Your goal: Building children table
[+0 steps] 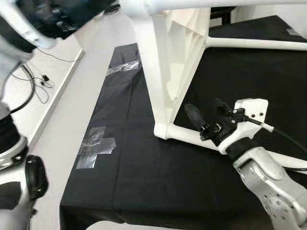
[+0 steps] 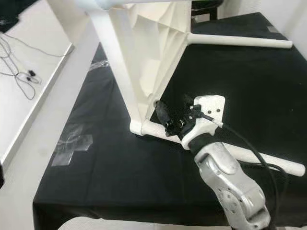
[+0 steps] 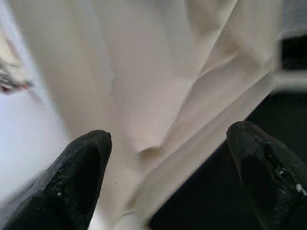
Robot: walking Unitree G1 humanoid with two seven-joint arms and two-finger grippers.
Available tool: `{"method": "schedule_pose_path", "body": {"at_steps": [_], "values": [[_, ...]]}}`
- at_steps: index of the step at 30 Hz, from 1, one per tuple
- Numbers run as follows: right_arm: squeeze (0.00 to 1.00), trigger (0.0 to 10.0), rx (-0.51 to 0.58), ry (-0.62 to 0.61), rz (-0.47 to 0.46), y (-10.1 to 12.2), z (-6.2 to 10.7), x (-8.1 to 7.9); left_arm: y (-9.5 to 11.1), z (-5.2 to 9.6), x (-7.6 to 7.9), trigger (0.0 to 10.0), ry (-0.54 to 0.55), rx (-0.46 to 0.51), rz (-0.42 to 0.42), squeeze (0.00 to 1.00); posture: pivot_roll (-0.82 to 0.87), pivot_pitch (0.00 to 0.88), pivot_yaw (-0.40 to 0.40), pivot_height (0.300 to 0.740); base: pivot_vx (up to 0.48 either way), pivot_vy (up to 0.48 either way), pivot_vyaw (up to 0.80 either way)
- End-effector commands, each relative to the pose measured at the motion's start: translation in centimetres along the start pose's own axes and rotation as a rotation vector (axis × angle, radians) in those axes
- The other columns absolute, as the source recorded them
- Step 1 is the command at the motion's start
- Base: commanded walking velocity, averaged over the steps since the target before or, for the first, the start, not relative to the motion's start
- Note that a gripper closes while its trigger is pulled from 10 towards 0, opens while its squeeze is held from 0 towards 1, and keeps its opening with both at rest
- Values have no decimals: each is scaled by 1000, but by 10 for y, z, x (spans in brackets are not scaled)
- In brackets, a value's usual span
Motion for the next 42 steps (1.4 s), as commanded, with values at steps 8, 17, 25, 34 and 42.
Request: {"method": "schedule_pose_path", "body": {"at_steps": [8,17,25,34,42], "values": [[0,10000,-8,-83,234,-15,-11,16,-112,68,69,10000,125,-310,296,0,-66,91,158,740,0,0,0],[0,10000,4,-126,386,-14,-17,30,-173,81,96,10000,276,-437,415,0,-84,73,143,740,0,0,0],[0,10000,-14,-225,427,-14,-12,47,-208,63,113,0,238,-491,433,0,-114,89,132,740,0,0,0],[0,10000,-70,-311,363,-22,0,64,-218,44,102,0,262,-475,362,0,-128,100,135,740,0,0,-622],[0,10000,-72,-326,358,-21,-4,64,-219,27,102,0,256,-445,321,0,-127,103,124,740,0,0,-800]]}}
Point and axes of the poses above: a point about 5 cm out from each wrist's last joint towards the gripper, its own z axis pointing back from the gripper into the wrist, its own y axis along the axis of the wrist's last joint, x = y × z, the point moved 5 cm from there along -z, pointing out of the wrist towards the gripper, and after that the axes turned 12 degrees about -z, right-handed, at the moved point
